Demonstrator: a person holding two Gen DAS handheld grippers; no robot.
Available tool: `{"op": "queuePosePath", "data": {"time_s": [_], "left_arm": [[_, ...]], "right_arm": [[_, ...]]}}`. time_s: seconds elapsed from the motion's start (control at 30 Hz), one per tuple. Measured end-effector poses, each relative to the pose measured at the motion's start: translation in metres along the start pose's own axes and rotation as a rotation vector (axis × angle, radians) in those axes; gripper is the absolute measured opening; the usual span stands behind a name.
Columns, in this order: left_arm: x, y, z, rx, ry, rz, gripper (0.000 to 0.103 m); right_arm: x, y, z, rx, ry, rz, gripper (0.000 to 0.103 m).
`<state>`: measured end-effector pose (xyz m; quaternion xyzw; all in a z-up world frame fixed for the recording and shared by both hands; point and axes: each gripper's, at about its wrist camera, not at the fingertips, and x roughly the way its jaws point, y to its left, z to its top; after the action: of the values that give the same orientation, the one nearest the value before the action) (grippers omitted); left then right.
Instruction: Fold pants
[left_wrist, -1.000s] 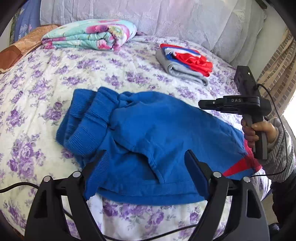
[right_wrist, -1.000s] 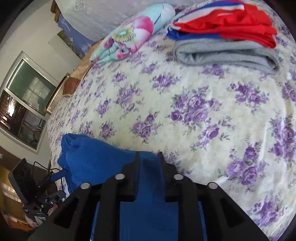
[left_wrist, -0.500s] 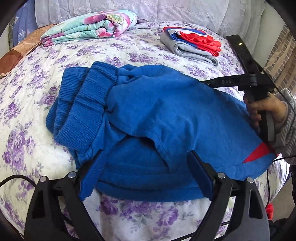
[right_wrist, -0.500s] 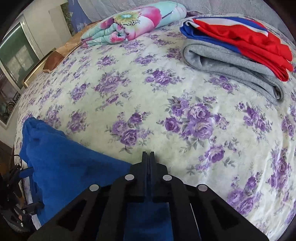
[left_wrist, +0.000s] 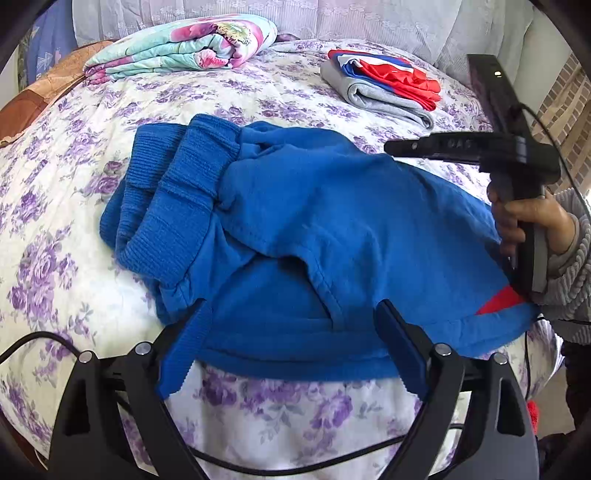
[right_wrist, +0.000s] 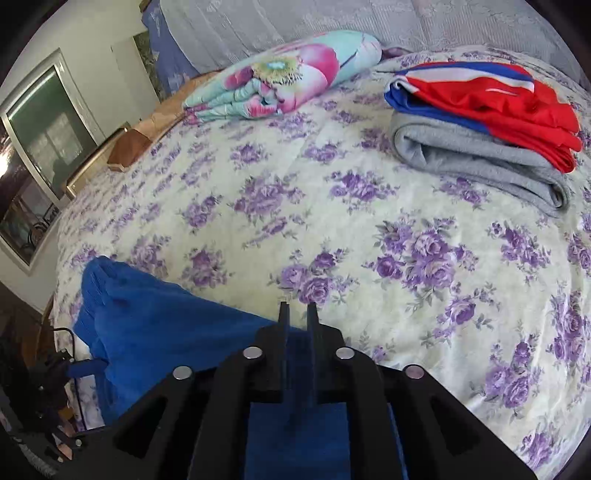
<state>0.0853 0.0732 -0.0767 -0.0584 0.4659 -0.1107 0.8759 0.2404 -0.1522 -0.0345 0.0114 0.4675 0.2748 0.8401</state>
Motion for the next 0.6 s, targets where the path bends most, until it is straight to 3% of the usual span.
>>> {"op": "queuePosePath", "data": {"time_s": [0.07, 0.13, 0.23, 0.37, 0.47, 0.6], "left_arm": [[0.000, 0.001, -0.001, -0.005, -0.005, -0.003, 0.087], [0.002, -0.001, 0.000, -0.012, -0.004, 0.004, 0.090], [0.002, -0.006, 0.001, -0.009, 0.003, 0.026, 0.091], [-0.018, 0.007, -0.003, -0.034, -0.008, 0.015, 0.091], [-0.037, 0.039, -0.007, -0.131, -0.042, 0.095, 0.091], [-0.049, 0.067, -0.009, -0.258, -0.061, 0.012, 0.091]], "right_arm": [[0.000, 0.003, -0.005, -0.014, 0.007, -0.012, 0.067], [0.021, 0.002, -0.014, -0.043, 0.076, -0.061, 0.071], [0.024, 0.000, -0.013, -0.038, 0.068, -0.058, 0.074], [-0.027, -0.006, -0.013, 0.014, -0.077, -0.031, 0.078], [-0.071, -0.012, -0.032, 0.022, -0.136, -0.006, 0.086], [-0.119, -0.027, -0.072, 0.070, -0.205, -0.004, 0.087]]}}
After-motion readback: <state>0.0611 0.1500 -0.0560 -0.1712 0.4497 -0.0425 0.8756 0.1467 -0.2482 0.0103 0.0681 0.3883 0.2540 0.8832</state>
